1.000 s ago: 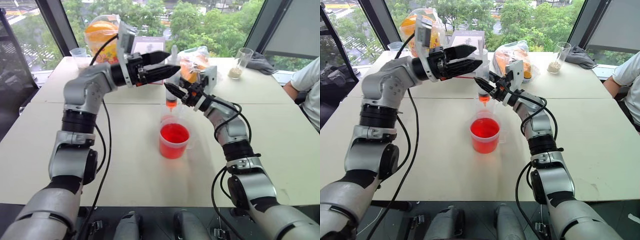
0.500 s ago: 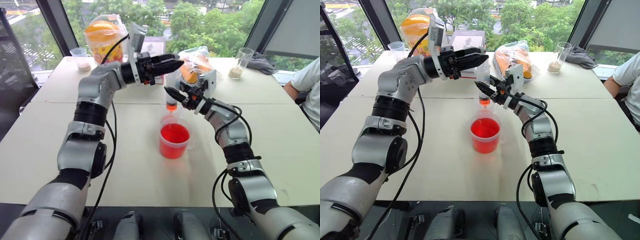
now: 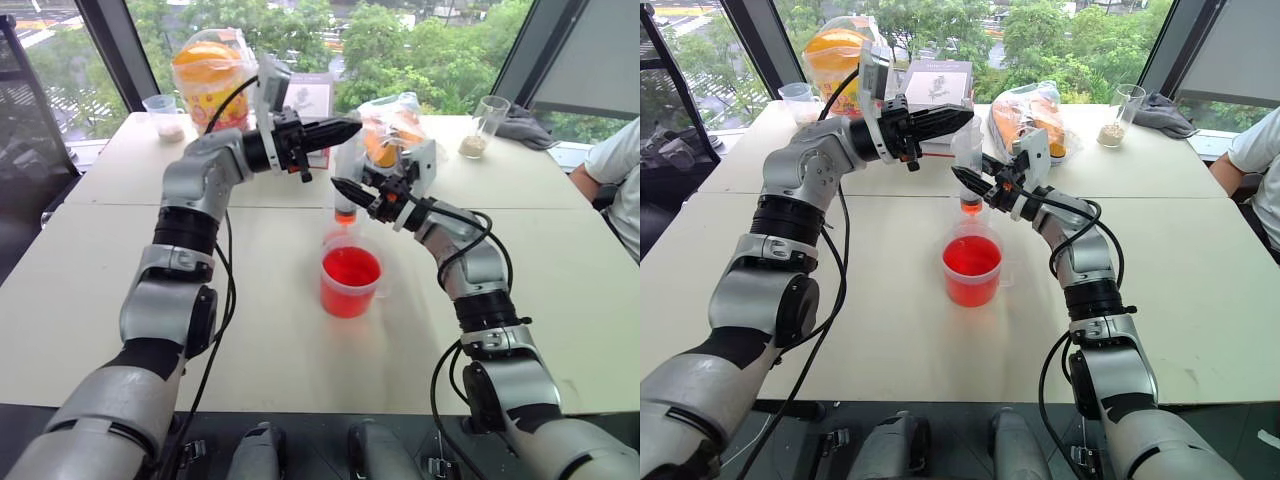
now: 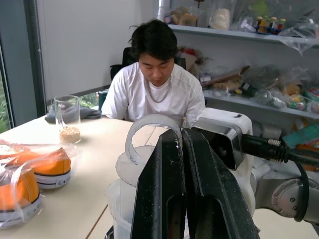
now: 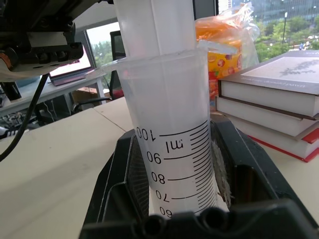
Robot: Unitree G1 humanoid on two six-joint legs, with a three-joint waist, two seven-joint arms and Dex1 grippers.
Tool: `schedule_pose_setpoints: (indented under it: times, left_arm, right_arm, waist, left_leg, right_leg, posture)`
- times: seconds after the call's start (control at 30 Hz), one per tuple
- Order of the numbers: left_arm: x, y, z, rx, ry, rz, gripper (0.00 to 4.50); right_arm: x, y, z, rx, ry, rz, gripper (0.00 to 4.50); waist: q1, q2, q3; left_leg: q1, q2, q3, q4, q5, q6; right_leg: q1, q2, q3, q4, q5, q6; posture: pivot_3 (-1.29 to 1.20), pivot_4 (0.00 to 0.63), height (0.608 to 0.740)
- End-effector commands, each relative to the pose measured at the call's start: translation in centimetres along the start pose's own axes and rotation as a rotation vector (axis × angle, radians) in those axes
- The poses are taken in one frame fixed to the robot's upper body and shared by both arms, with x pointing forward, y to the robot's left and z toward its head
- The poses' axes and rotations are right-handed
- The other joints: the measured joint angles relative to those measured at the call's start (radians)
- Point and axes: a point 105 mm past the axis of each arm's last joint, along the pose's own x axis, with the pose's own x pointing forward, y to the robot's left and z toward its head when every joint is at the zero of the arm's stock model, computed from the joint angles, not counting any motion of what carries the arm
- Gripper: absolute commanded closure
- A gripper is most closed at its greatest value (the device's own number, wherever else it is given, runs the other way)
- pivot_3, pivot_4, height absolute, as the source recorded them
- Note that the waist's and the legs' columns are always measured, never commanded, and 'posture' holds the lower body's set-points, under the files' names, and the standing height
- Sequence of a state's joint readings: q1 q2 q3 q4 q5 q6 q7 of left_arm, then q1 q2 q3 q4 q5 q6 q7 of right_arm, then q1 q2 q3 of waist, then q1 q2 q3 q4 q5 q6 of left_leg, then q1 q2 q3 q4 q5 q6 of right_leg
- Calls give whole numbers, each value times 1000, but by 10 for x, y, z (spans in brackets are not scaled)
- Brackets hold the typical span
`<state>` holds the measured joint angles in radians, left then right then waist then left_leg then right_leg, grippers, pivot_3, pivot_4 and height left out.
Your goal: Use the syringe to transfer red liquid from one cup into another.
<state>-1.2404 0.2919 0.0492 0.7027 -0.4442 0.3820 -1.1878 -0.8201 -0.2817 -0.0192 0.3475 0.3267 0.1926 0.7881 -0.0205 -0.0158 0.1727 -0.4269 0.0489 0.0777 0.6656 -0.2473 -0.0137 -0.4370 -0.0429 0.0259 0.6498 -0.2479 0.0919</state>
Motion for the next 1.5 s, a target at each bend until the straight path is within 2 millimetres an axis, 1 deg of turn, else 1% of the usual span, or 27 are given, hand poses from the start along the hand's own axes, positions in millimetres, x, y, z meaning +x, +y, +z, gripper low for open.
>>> schedule_pose_setpoints:
  times: [0.03,0.2,0.4,0.57,0.63,0.73,0.83,0.87,0.93,1.03,1.07,1.13,1.17,1.2,1.3,1.37,1.4,1.47,1.5]
  left_arm:
    - [1,-1,-23,-28,70,-3,4468]
    - [0,-3,-35,-44,87,-1,4468]
    - [-2,-5,-46,-69,100,5,4468]
    - [-4,-7,-49,-66,113,4,4468]
    - [-5,-6,-47,-54,112,10,4468]
    - [-6,-2,-37,-17,101,29,4468]
    - [-9,2,-21,6,71,46,4468]
    - [-12,3,-12,16,59,50,4211]
    - [-16,4,-1,31,46,55,3662]
    - [-26,3,14,47,19,68,2275]
    - [-28,3,16,49,14,70,1713]
    - [-34,3,23,57,1,85,748]
    - [-39,4,26,55,-5,95,310]
    - [-45,3,27,57,-3,106,75]
    - [-61,1,24,53,21,125,75]
    - [-70,-1,17,49,40,151,75]
    - [-73,-2,13,44,52,161,75]
    - [-78,-6,7,27,66,173,75]
    - [-80,-8,4,15,69,178,75]
  right_arm:
    - [5,7,54,-84,-167,28,3125]
    - [5,6,64,-85,-185,21,3125]
    - [4,4,67,-89,-188,15,3125]
    - [4,1,71,-86,-198,6,3125]
    - [4,0,69,-88,-192,4,3125]
    - [4,-2,62,-85,-167,2,3125]
    - [4,-3,54,-70,-147,1,3125]
    - [5,-2,49,-61,-136,6,3125]
    - [6,-1,43,-46,-124,12,3125]
    - [7,-1,37,-27,-112,15,3125]
    - [8,-1,36,-24,-111,15,3125]
    - [9,-1,32,-22,-96,15,3125]
    - [9,-1,30,-20,-89,13,3125]
    - [10,-2,28,-17,-84,10,3125]
    - [10,-4,27,-10,-80,1,3125]
    - [10,-13,31,-27,-56,-45,3125]
    - [10,-19,36,-28,-51,-74,3125]
    - [8,-30,57,0,-64,-123,3125]
    - [6,-36,72,28,-80,-147,3125]
  waist:
    - [0,0,0]
    - [2,0,0]
    - [2,0,0]
    - [1,0,0]
    - [1,0,0]
    - [2,0,0]
    - [1,0,0]
    - [1,0,0]
    - [0,0,0]
    - [-1,0,0]
    - [-1,0,0]
    - [0,0,0]
    - [0,0,0]
    - [0,0,0]
    - [-3,0,0]
    - [-3,0,0]
    - [-2,0,0]
    - [0,1,0]
    - [2,1,0]
  left_leg:
    - [0,0,0,0,0,0]
    - [0,0,0,0,0,0]
    - [0,0,0,0,0,0]
    - [0,0,0,0,0,0]
    - [0,0,0,0,0,0]
    - [0,0,0,0,0,0]
    - [0,0,0,0,0,0]
    - [0,0,0,0,0,0]
    - [0,0,0,0,0,0]
    - [0,0,0,0,0,0]
    - [0,0,0,0,0,0]
    - [0,0,0,0,0,0]
    - [0,0,0,0,0,0]
    - [0,0,0,0,0,0]
    - [0,0,0,0,0,0]
    - [0,0,0,0,0,0]
    - [0,0,0,0,0,0]
    - [0,0,0,0,0,0]
    - [0,0,1,0,0,0]
  right_leg:
    - [0,0,0,0,0,0]
    - [0,0,0,0,0,0]
    - [0,0,0,0,0,0]
    - [0,0,0,0,0,0]
    - [0,0,0,0,0,0]
    - [0,0,0,0,0,0]
    - [0,0,0,0,0,0]
    - [0,0,0,0,0,0]
    - [0,0,0,0,0,0]
    - [0,0,0,0,0,0]
    - [0,0,0,0,0,0]
    - [0,0,0,0,0,0]
    - [0,0,0,0,0,0]
    - [0,0,0,0,0,0]
    - [0,0,0,0,0,0]
    - [0,0,0,1,0,0]
    - [0,0,0,1,0,0]
    - [0,-1,0,1,0,0]
    - [-1,-1,0,1,0,0]
  posture:
    - [0,150,740]
    - [0,150,740]
    - [0,150,740]
    - [0,150,740]
    - [0,150,740]
    - [0,150,740]
    - [0,150,740]
    - [0,150,740]
    - [0,150,740]
    - [0,150,740]
    - [0,150,740]
    - [0,150,740]
    - [0,150,740]
    - [0,150,740]
    - [0,150,740]
    - [0,150,740]
    - [0,150,740]
    - [0,150,740]
    - [0,150,740]
